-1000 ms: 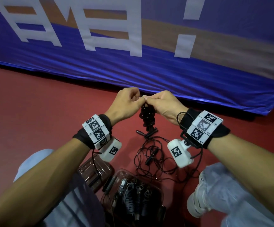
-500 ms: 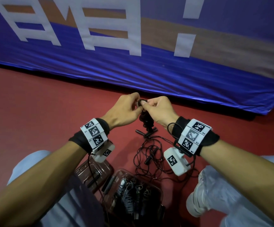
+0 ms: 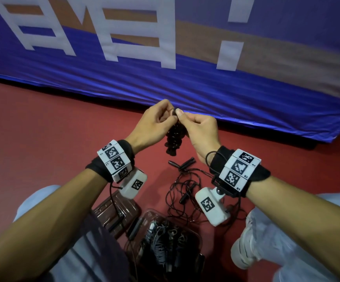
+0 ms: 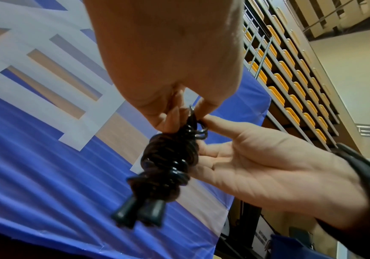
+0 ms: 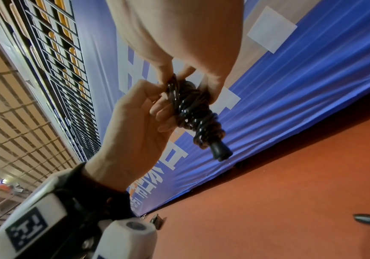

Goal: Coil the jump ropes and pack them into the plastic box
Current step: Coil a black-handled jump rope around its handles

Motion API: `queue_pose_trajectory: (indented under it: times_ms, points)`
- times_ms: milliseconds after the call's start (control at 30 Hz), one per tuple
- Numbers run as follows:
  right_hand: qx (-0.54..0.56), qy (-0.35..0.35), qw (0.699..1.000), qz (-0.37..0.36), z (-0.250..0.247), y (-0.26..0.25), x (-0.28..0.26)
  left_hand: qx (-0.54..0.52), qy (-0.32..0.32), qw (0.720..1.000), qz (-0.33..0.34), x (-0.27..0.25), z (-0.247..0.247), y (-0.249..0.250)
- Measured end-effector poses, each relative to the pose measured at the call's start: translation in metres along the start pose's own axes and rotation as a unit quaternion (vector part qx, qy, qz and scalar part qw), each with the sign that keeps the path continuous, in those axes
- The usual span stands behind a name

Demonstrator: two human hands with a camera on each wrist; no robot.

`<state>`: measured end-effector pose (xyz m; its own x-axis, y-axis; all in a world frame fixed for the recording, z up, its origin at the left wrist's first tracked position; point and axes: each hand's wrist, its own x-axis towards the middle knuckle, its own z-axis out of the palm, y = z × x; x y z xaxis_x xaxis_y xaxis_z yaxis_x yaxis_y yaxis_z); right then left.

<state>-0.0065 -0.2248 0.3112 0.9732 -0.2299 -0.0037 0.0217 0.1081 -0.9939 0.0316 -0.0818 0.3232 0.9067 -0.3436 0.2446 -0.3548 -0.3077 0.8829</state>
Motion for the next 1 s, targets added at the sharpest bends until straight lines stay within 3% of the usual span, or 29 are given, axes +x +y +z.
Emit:
queue_pose_trajectory:
  times_ms: [100, 300, 533, 633, 733, 867, 1000]
  points:
    - [0.044, 0.030, 0.999, 0.009, -0.001, 0.000, 0.006, -0.011, 0.022, 1.000, 0.014, 0.000, 0.001, 0.005]
    - [0.001, -0.105, 0.993, -0.052, -0.004, -0.004, 0.006, -0.056, 0.015, 0.998, 0.006, -0.004, 0.000, 0.016]
    - [-0.127, -0.046, 0.988, -0.077, -0.007, 0.009, 0.010, 0.014, -0.035, 0.999, 0.021, -0.007, 0.003, 0.020]
    - [-0.050, -0.095, 0.994, -0.036, -0.006, 0.004, 0.018, -0.005, -0.012, 1.000, 0.001, -0.001, -0.006, 0.016]
    - [0.014, -0.144, 0.989, 0.013, -0.006, -0.008, 0.023, 0.037, 0.000, 0.999, 0.030, 0.003, -0.014, 0.012]
    - [0.049, -0.117, 0.991, 0.030, -0.006, -0.008, 0.024, 0.068, -0.004, 0.994, 0.084, 0.005, -0.016, 0.005]
    - [0.049, -0.114, 0.992, 0.025, -0.008, -0.005, 0.026, 0.103, 0.013, 0.993, 0.054, 0.005, -0.015, -0.004]
